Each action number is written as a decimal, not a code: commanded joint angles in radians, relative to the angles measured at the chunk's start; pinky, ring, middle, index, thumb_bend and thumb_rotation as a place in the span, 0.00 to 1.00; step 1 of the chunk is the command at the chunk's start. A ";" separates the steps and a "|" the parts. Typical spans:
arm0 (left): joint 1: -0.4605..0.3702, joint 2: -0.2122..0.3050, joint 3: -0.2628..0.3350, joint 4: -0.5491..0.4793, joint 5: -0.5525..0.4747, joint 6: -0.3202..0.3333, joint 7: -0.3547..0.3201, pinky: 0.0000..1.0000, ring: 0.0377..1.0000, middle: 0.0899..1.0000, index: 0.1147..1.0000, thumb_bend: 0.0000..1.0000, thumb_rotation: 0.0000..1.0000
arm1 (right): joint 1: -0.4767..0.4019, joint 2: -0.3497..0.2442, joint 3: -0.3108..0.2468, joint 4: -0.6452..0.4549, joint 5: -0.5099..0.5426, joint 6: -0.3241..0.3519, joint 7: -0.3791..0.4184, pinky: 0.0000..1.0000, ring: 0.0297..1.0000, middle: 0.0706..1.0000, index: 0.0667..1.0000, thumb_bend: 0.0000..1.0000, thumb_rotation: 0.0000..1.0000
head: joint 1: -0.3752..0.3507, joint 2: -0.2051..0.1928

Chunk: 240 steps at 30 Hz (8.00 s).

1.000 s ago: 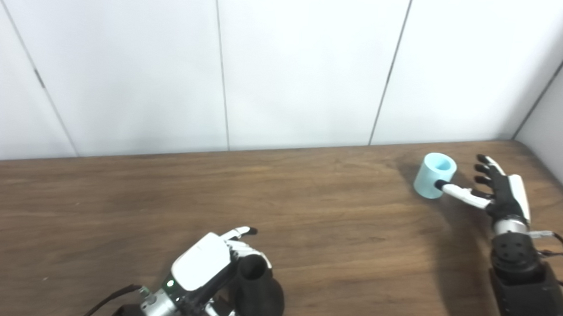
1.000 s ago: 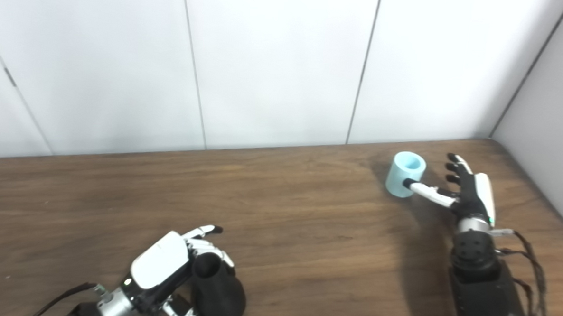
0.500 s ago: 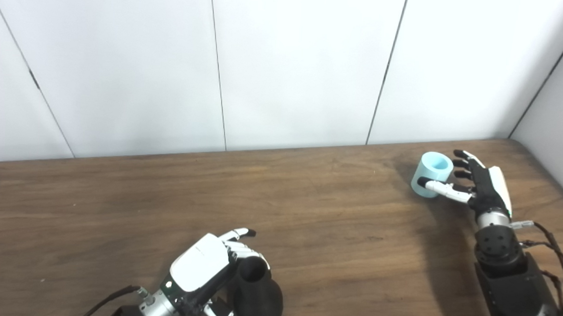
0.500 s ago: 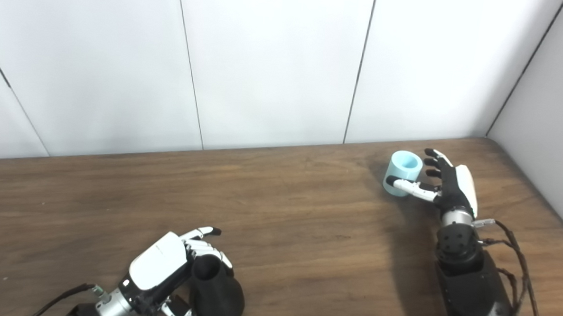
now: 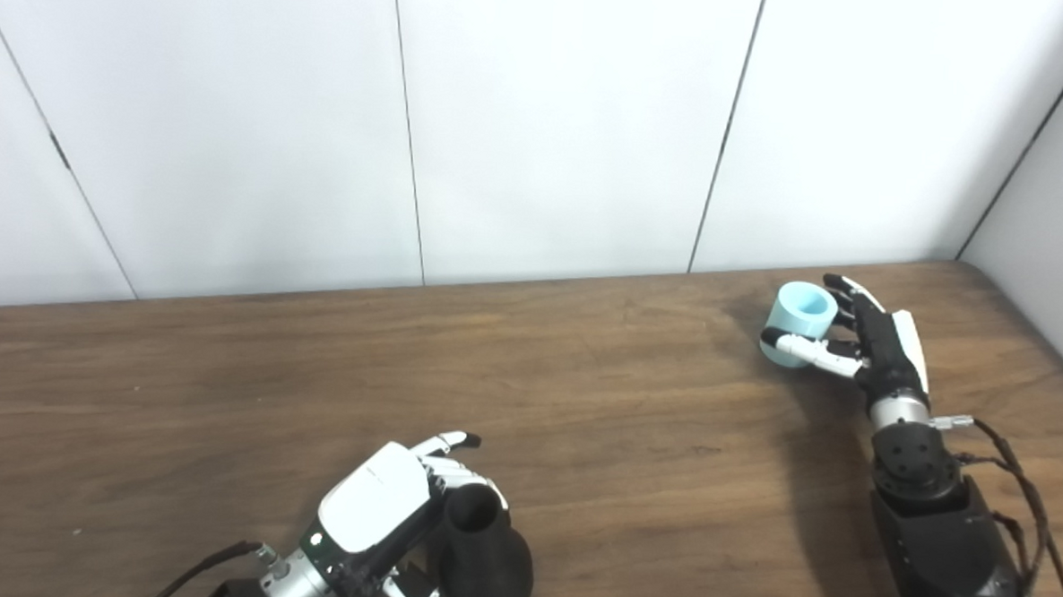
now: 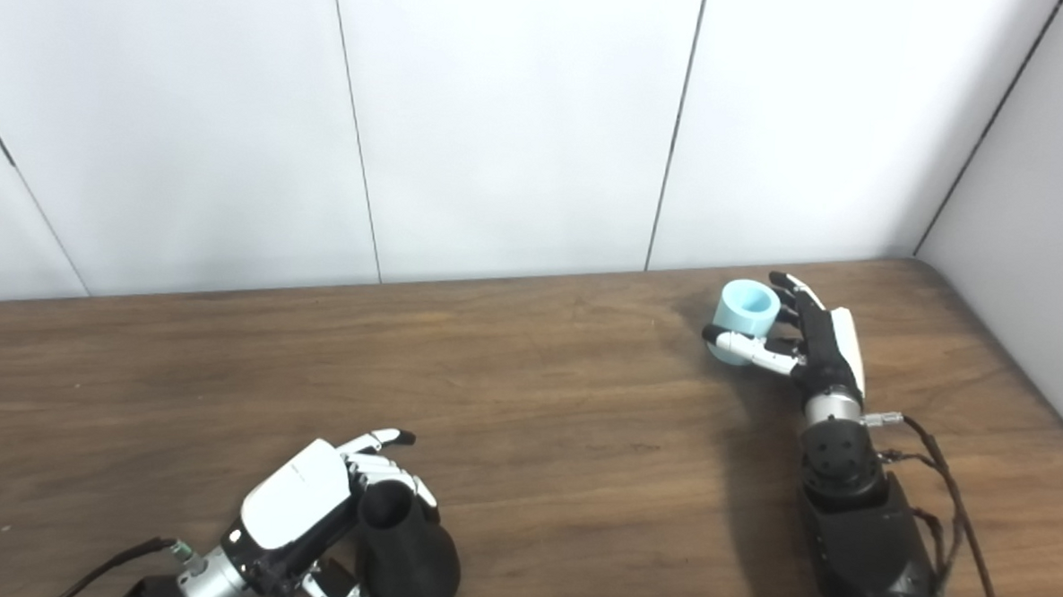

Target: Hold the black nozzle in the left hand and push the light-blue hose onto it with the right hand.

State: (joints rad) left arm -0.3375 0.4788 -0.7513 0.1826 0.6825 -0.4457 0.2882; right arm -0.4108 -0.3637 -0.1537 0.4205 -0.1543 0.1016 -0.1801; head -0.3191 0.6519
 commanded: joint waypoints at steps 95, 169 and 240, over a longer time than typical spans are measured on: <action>0.133 -0.018 -0.037 0.027 0.001 -0.024 -0.036 0.83 0.47 0.43 0.41 0.52 0.00 | -0.051 0.064 0.058 0.011 0.045 -0.155 0.002 0.40 0.45 0.43 0.44 0.52 0.00 | -0.001 0.015; 0.032 -0.112 -0.015 0.246 0.169 -0.021 -0.047 0.85 0.50 0.43 0.42 0.52 0.00 | 0.211 0.196 0.266 -1.150 0.049 0.279 0.346 0.25 0.37 0.42 0.49 0.51 0.00 | 0.057 0.054; 0.082 -0.103 0.015 0.180 0.175 -0.023 -0.079 0.84 0.49 0.40 0.45 0.52 0.00 | 0.273 0.248 0.358 -0.875 -0.093 -0.130 0.349 0.26 0.38 0.45 0.48 0.52 0.00 | 0.103 0.066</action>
State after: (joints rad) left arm -0.3952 0.3722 -0.6821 0.3013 0.8388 -0.4764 0.2617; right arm -0.1192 -0.1147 0.2048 -0.4426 -0.2613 0.0173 0.1704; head -0.2163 0.7164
